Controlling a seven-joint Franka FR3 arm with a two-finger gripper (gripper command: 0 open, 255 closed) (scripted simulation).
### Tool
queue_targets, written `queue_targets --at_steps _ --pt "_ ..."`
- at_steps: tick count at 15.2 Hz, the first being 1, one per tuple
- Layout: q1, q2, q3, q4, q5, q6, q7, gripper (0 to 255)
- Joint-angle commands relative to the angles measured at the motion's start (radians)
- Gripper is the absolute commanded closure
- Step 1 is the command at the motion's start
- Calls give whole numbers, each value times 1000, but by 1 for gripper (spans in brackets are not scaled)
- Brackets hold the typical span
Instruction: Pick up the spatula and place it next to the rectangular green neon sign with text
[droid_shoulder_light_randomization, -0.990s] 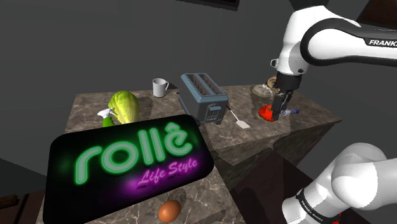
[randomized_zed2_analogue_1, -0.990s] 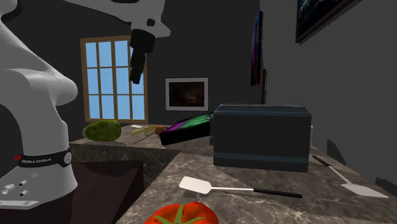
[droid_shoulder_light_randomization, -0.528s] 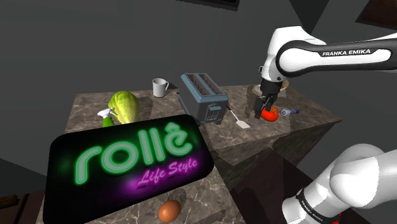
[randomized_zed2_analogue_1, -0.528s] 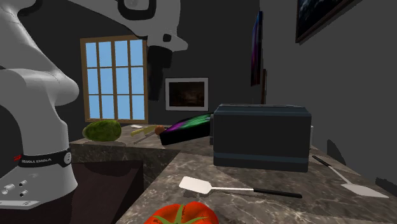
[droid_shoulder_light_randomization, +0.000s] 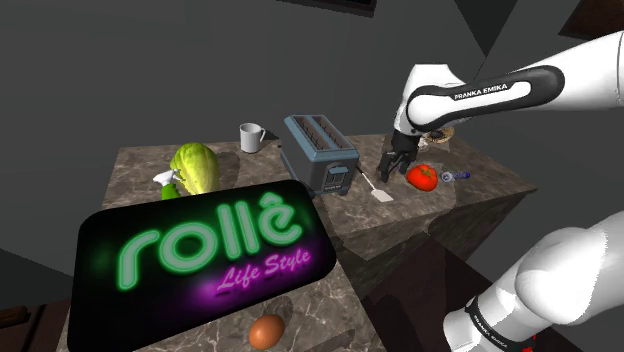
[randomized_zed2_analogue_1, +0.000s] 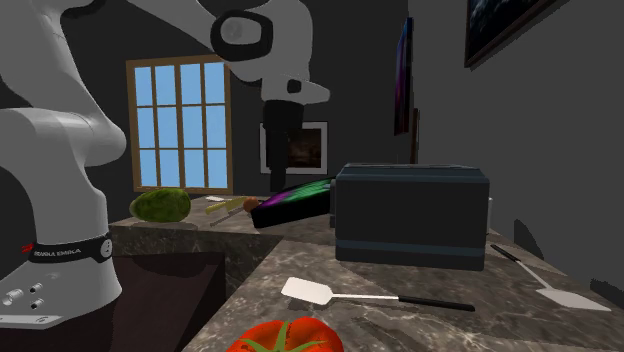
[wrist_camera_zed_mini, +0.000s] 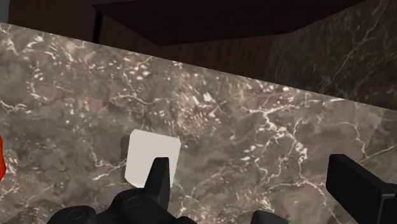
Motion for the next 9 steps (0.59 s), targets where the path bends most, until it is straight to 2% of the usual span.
queue_targets --at_steps 1,9 --pt "-11 71 -13 29 3 62 5 0" --pt "-53 344 -61 179 48 255 2 0"
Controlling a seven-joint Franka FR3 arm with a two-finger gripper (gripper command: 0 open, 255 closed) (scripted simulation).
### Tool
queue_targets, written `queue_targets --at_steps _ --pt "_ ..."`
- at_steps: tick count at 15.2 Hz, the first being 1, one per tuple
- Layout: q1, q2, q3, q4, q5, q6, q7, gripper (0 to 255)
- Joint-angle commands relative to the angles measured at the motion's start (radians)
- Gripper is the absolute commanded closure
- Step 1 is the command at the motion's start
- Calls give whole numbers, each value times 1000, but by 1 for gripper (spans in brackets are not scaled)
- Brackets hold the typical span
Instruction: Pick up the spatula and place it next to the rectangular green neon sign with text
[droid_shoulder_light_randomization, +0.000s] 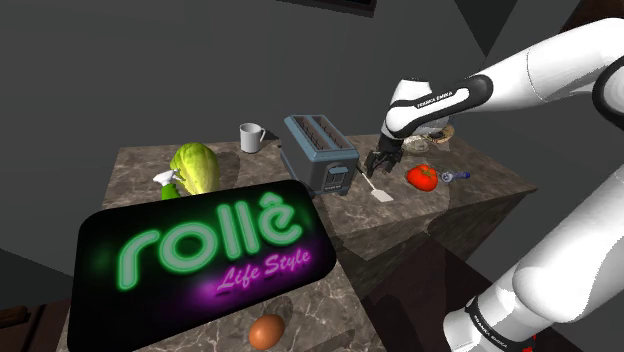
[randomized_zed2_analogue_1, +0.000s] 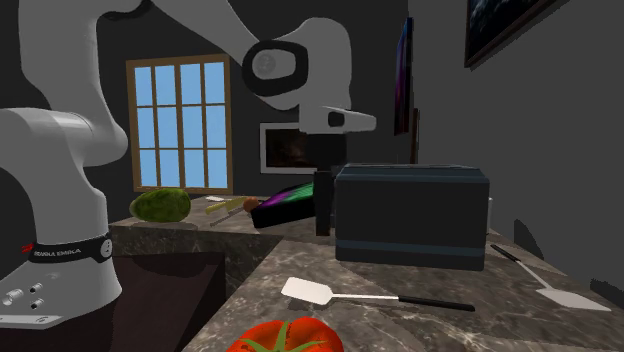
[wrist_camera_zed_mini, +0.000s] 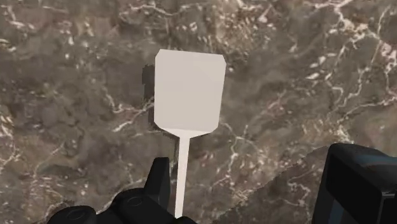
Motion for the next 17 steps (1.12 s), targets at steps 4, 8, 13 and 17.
queue_targets --at_steps 4,8,13,17 --pt "-31 175 -20 131 51 88 -13 0" --pt "-56 280 -24 210 87 136 -24 0" --pt "-60 333 -18 209 100 189 -32 0" --pt "-62 350 -16 210 103 205 -35 0"
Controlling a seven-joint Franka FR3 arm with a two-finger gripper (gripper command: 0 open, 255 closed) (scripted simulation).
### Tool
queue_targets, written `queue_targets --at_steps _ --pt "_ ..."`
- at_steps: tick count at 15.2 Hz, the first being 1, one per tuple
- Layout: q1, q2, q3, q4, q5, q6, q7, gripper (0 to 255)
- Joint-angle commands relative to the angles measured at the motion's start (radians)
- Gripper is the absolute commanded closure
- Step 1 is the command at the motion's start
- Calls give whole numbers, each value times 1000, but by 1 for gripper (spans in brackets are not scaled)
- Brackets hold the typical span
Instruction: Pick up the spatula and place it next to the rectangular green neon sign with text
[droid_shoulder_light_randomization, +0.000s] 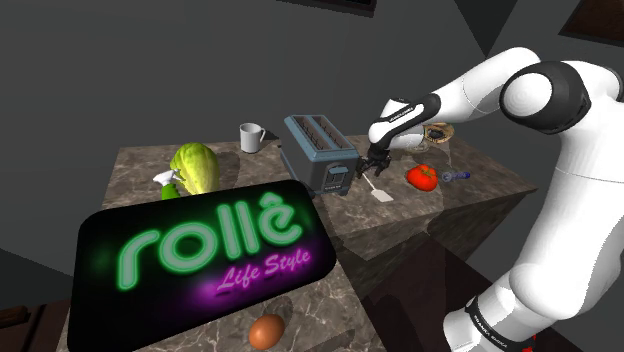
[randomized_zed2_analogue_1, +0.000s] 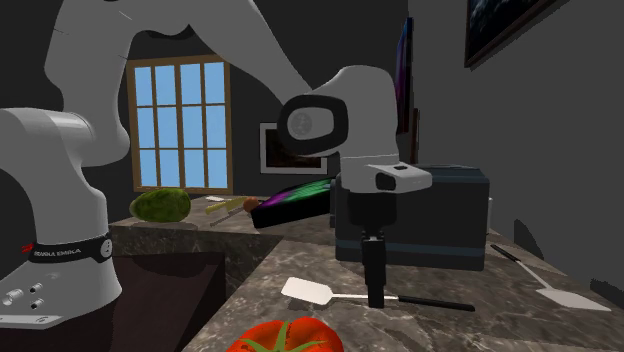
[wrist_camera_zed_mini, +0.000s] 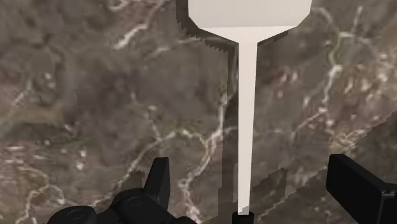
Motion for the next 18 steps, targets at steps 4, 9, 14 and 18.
queue_targets --at_steps 4,9,14,18 --pt "0 2 0 0 1 2 -1 0" --pt "0 2 0 0 1 2 -1 255" --pt "0 2 0 0 1 2 -1 255" --pt "2 -28 -4 3 -7 -31 4 255"
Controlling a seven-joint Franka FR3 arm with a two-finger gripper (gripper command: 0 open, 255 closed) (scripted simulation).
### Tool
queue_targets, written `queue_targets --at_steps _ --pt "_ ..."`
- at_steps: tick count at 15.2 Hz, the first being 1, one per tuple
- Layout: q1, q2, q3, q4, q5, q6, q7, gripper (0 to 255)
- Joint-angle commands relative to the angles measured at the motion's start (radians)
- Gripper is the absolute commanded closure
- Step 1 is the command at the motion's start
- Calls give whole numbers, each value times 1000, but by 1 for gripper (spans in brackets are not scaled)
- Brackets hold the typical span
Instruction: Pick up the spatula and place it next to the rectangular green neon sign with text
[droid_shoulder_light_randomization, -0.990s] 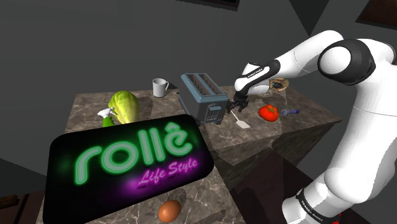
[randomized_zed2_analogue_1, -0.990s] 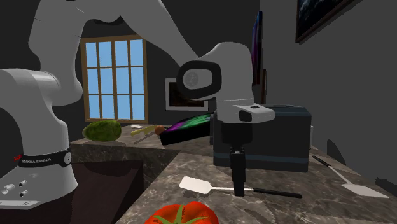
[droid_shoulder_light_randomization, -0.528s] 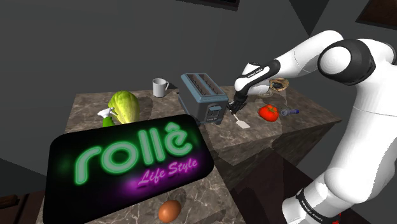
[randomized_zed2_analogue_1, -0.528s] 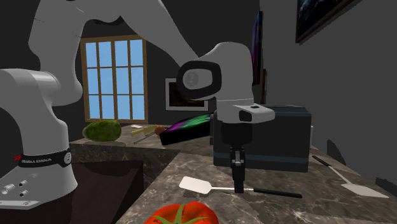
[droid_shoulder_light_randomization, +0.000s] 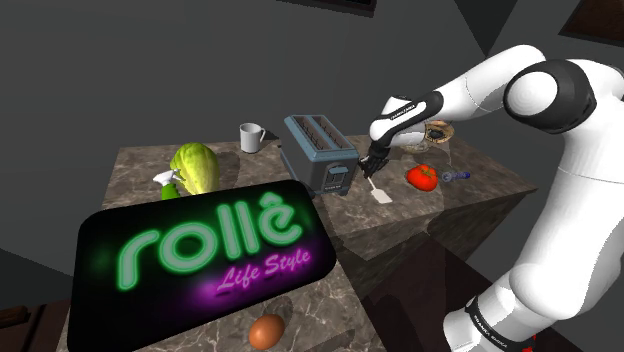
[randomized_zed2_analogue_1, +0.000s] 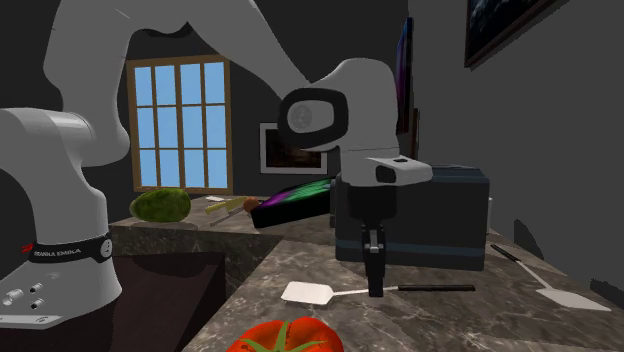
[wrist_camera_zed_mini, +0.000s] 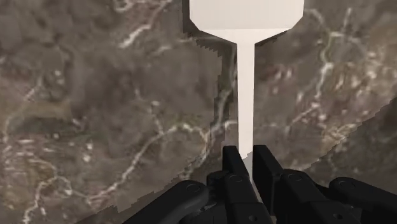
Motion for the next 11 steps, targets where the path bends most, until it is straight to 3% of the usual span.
queue_targets --at_steps 1,11 --pt "2 -19 -2 3 -5 -22 3 255" --pt "9 -108 -12 30 -26 -137 18 255"
